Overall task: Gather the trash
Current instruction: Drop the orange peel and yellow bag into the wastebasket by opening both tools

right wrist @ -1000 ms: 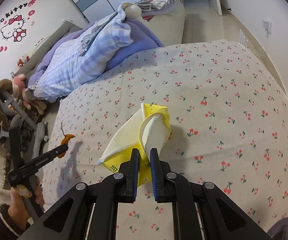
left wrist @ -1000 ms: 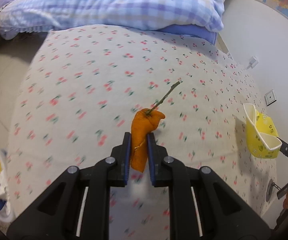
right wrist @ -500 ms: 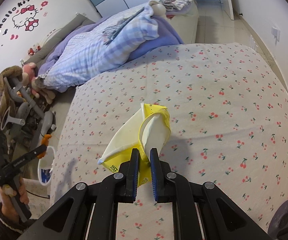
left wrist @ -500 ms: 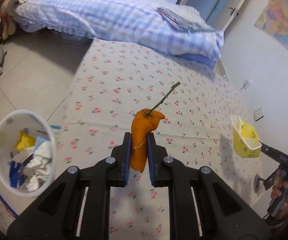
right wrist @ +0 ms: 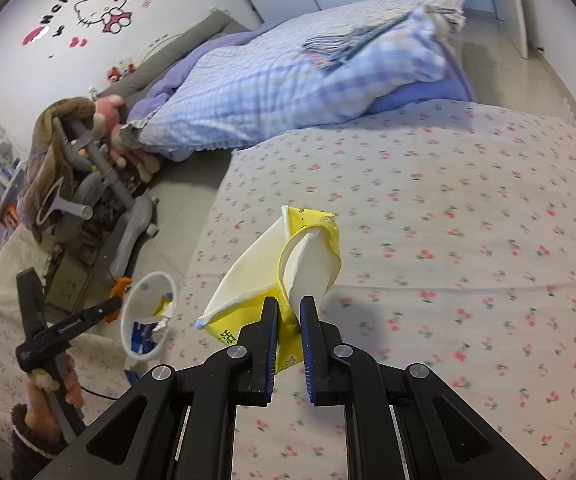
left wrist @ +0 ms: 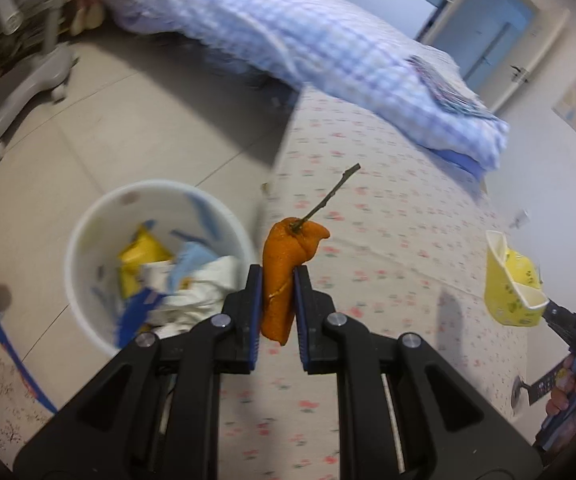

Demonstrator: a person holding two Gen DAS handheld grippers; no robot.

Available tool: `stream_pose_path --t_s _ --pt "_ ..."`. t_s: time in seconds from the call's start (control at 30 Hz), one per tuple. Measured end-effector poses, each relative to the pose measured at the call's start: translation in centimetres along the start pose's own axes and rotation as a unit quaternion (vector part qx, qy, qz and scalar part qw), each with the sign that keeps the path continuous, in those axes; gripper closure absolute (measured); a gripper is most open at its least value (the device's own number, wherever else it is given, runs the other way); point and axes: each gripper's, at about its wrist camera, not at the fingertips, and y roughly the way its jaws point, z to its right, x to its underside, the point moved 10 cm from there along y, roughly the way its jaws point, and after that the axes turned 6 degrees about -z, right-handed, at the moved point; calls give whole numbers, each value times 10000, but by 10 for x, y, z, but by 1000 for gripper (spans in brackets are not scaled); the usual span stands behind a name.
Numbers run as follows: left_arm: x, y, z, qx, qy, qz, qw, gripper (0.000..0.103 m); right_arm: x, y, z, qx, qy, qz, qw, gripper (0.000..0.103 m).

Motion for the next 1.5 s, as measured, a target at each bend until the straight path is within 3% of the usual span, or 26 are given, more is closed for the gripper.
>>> stream_pose_path --t_s 0.37,0.43,0.5,0.53,0.73,1.13,1.17,1.23,1.3,1.5 --pt "-17 14 -71 -333 -537 -79 9980 86 -3 66 -82 -293 -458 -356 9979 91" --pt "-16 15 -79 -513 -636 -117 9966 75 -4 76 -95 -350 -533 -370 9973 91" --pt "-15 10 -84 -670 -710 -57 9952 23 -4 84 -107 -407 -616 -378 9966 91" --pt "-15 5 -87 -761 -713 20 9946 17 -4 89 -114 -430 -657 -388 9962 91" --pt "-7 -15 -112 -1275 -720 116 9892 8 1 122 -159 -676 -889 -562 9922 91" --pt "4 -52 -152 -1624 -897 356 9820 2 23 197 -239 -1002 -1290 -946 9820 88" --pt "4 -52 -153 -1634 -899 363 9818 1 25 199 -239 -979 -1294 -971 9820 86" --pt "5 -52 -151 -1596 -900 345 9825 1 27 203 -235 -944 -1221 -1073 9822 64" --pt "7 -50 -147 -1463 -909 302 9846 1 25 198 -227 -910 -1108 -1015 9845 51" --pt "20 -40 -112 -1265 -629 132 9899 1 16 151 -182 -509 -783 -631 9936 38"
